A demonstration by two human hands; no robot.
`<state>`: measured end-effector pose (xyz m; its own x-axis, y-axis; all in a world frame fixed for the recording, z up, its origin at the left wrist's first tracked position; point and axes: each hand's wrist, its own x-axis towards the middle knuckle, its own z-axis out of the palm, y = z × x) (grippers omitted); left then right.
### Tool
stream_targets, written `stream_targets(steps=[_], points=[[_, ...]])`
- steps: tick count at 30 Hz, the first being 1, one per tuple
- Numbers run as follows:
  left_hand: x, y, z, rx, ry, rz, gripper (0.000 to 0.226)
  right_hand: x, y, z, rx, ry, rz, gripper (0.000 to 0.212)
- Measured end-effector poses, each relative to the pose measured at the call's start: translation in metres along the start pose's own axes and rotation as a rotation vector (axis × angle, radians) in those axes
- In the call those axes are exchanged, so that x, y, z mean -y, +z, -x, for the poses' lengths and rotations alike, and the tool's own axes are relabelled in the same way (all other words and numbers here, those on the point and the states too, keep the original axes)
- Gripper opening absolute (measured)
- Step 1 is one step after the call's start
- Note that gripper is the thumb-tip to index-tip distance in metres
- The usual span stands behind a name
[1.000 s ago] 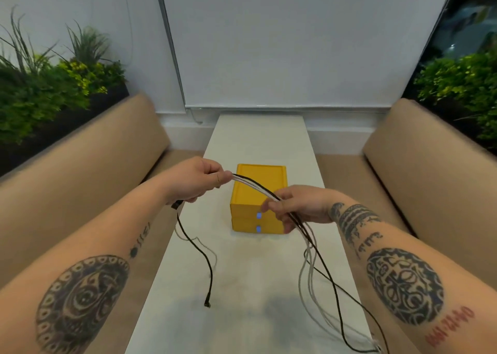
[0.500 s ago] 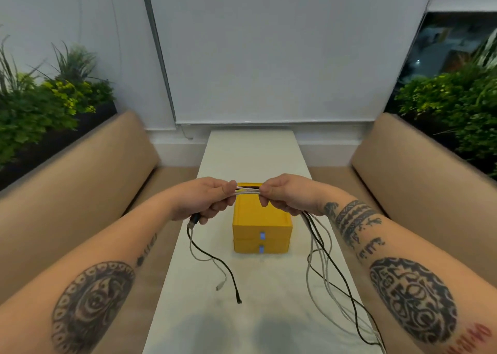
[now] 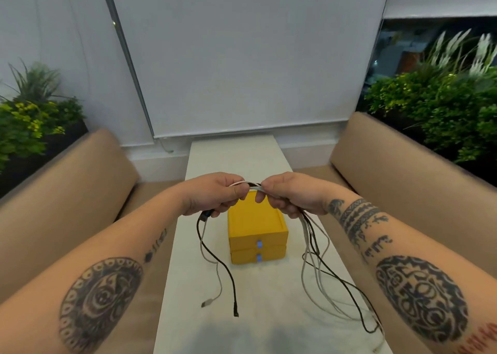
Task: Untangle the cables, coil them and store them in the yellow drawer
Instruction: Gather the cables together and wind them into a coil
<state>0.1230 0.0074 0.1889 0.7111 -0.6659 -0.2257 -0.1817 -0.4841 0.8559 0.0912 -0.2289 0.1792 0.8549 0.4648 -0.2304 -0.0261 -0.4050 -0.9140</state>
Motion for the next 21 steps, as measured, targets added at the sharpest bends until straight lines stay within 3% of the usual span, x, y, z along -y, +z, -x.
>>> stream_targets(steps=[6,11,13,15,17,18,20,21], points=[[-0.010,0.005,-0.009,-0.027,-0.036,-0.260,0.017,0.005,0.006,-0.012,-0.016,-0.010,0.127,0.038],[0.001,0.002,-0.014,-0.244,0.014,-0.083,0.020,0.002,-0.001,-0.021,-0.100,-0.057,0.095,0.034],[0.017,-0.003,-0.013,-0.414,0.022,0.028,0.029,0.000,-0.005,-0.022,-0.137,-0.069,0.083,0.034],[0.031,-0.004,-0.014,-0.716,0.009,0.124,0.039,-0.002,-0.007,-0.025,-0.174,-0.072,0.060,0.034],[0.037,0.000,-0.012,-0.969,-0.156,0.126,0.048,-0.005,-0.006,-0.028,-0.209,-0.069,0.037,0.033],[0.037,0.003,-0.009,-0.936,-0.312,0.174,0.051,-0.006,-0.003,-0.029,-0.229,-0.072,0.026,0.034],[0.035,0.016,-0.001,-0.563,-0.521,0.391,0.070,-0.008,0.005,-0.033,-0.280,-0.079,0.014,0.033],[0.034,0.023,0.002,-0.375,-0.522,0.538,0.081,-0.008,0.010,-0.034,-0.309,-0.085,0.024,0.032]])
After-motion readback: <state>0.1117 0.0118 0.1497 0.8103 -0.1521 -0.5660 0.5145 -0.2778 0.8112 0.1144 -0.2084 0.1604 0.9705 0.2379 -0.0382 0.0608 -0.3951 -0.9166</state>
